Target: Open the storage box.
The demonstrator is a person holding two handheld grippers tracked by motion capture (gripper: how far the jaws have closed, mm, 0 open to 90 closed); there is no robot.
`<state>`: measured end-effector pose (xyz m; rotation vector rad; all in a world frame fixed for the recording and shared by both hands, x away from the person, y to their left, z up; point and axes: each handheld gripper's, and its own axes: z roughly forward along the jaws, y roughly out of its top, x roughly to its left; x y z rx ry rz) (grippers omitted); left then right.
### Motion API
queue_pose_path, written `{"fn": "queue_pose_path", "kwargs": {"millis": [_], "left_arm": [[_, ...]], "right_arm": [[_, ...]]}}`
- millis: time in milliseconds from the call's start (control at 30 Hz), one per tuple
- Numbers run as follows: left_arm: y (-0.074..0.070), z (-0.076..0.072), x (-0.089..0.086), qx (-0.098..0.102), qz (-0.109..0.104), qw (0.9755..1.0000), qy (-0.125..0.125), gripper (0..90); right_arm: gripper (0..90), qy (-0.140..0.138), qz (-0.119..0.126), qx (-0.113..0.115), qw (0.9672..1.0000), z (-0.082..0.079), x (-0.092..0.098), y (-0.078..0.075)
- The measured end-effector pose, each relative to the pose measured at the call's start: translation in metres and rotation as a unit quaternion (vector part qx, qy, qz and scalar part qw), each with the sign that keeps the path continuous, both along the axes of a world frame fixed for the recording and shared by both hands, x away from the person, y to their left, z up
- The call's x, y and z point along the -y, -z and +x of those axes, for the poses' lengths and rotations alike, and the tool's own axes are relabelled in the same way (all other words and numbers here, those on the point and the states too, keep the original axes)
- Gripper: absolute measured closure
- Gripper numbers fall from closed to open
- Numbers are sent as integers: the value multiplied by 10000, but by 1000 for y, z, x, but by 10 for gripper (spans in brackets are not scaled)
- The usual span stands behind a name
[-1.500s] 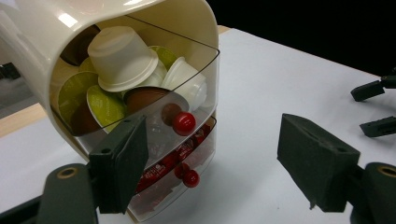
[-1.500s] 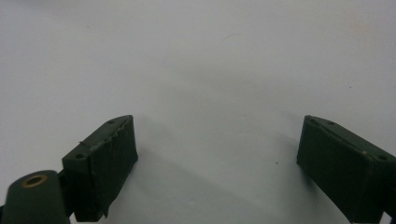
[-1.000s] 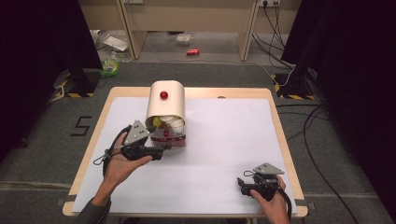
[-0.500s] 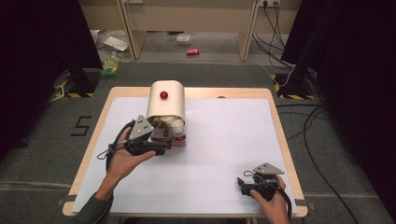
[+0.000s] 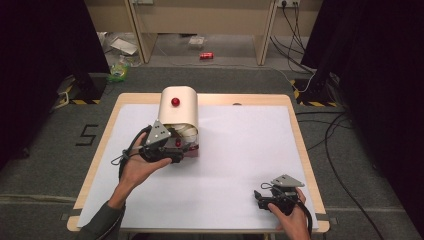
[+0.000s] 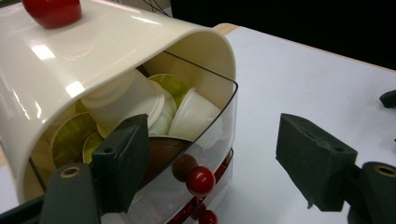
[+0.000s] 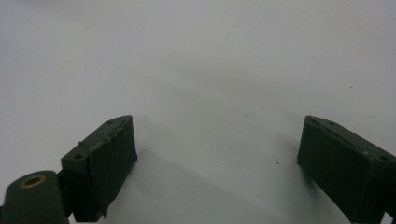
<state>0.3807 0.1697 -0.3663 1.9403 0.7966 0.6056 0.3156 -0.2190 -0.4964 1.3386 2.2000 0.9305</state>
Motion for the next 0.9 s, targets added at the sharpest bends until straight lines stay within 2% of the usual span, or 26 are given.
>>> {"fn": "queue_pose_path", "kwargs": {"millis": [167,567,900], "left_arm": [[6,4,0,-127,62,9999,5,287],[7,2,2,-66,232,9997,2,300],[5,-5,0,-59,295,9995,-8,361]], "right_arm": [[119,-3,-4,3,10000,0,0,0],[118,6,2,-3,10000,0,0,0],[117,-5,-4,2,10000,0,0,0]]}}
